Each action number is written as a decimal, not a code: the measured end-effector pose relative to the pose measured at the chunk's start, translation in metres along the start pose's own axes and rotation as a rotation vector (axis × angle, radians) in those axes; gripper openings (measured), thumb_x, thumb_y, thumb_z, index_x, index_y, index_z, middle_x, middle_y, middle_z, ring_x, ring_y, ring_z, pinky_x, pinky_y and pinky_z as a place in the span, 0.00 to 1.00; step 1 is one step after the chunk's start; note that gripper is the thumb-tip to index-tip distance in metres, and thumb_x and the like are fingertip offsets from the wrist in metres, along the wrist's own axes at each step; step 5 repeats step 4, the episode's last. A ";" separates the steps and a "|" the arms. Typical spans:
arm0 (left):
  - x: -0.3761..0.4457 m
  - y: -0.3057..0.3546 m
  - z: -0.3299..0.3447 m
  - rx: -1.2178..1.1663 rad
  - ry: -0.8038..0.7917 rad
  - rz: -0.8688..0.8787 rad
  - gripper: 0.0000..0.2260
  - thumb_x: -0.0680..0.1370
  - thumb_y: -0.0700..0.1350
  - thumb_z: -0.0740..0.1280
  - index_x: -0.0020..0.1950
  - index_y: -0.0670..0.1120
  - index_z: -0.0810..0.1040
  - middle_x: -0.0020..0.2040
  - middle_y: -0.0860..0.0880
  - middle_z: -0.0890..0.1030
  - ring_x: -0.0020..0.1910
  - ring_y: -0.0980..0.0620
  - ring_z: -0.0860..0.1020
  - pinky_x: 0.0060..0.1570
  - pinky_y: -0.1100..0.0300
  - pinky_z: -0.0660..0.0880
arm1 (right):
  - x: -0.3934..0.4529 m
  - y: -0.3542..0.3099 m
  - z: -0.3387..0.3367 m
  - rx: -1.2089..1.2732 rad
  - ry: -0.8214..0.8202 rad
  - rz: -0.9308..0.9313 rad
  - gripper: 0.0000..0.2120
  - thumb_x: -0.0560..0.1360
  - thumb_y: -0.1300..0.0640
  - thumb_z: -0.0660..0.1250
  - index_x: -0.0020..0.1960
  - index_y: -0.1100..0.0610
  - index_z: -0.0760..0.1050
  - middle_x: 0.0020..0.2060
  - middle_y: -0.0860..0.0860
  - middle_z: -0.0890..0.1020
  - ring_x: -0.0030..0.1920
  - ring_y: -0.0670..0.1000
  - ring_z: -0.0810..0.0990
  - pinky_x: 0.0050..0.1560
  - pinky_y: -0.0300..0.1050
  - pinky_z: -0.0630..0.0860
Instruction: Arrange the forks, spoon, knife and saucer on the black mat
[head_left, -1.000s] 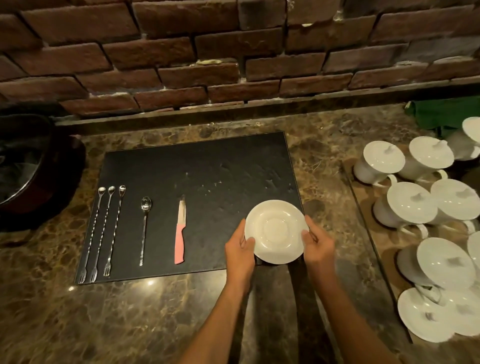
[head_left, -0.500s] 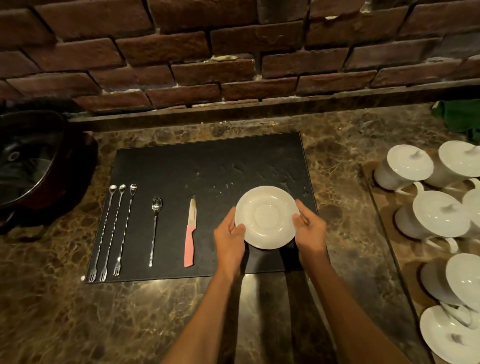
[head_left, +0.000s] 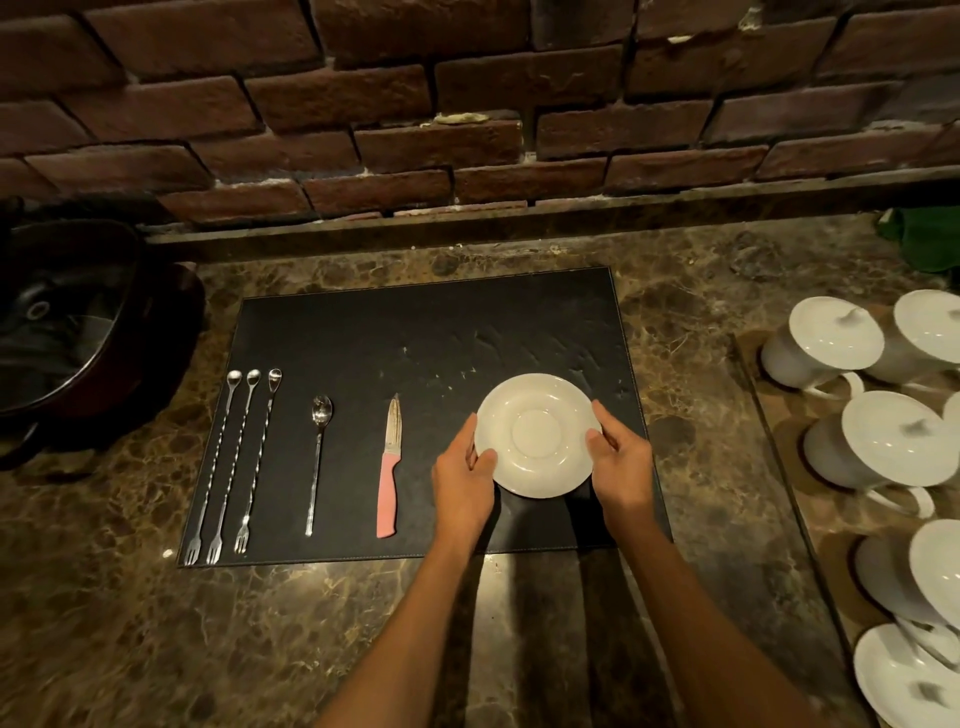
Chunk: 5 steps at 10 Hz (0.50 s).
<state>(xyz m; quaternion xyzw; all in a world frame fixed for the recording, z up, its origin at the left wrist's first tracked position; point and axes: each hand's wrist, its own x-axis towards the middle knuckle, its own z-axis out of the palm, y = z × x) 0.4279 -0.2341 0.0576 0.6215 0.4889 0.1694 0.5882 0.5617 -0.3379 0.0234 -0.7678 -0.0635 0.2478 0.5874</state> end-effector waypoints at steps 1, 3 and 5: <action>-0.001 0.004 0.001 0.061 -0.013 0.011 0.17 0.83 0.39 0.66 0.68 0.57 0.75 0.57 0.60 0.80 0.55 0.59 0.79 0.68 0.49 0.73 | -0.004 -0.010 -0.002 -0.023 0.051 0.003 0.20 0.78 0.62 0.64 0.70 0.59 0.71 0.62 0.53 0.79 0.57 0.47 0.78 0.57 0.42 0.74; -0.023 0.008 -0.016 0.173 0.079 0.028 0.23 0.83 0.42 0.66 0.79 0.47 0.68 0.76 0.49 0.73 0.76 0.49 0.69 0.76 0.51 0.63 | -0.034 -0.036 -0.011 -0.169 0.106 -0.132 0.16 0.78 0.61 0.63 0.66 0.60 0.74 0.63 0.55 0.78 0.62 0.53 0.76 0.65 0.51 0.72; -0.042 0.010 -0.029 0.388 0.109 0.227 0.24 0.83 0.46 0.66 0.79 0.50 0.67 0.80 0.51 0.66 0.81 0.52 0.59 0.81 0.51 0.55 | -0.059 -0.050 -0.011 -0.255 0.110 -0.246 0.14 0.78 0.64 0.62 0.61 0.59 0.77 0.61 0.55 0.78 0.60 0.54 0.77 0.61 0.47 0.73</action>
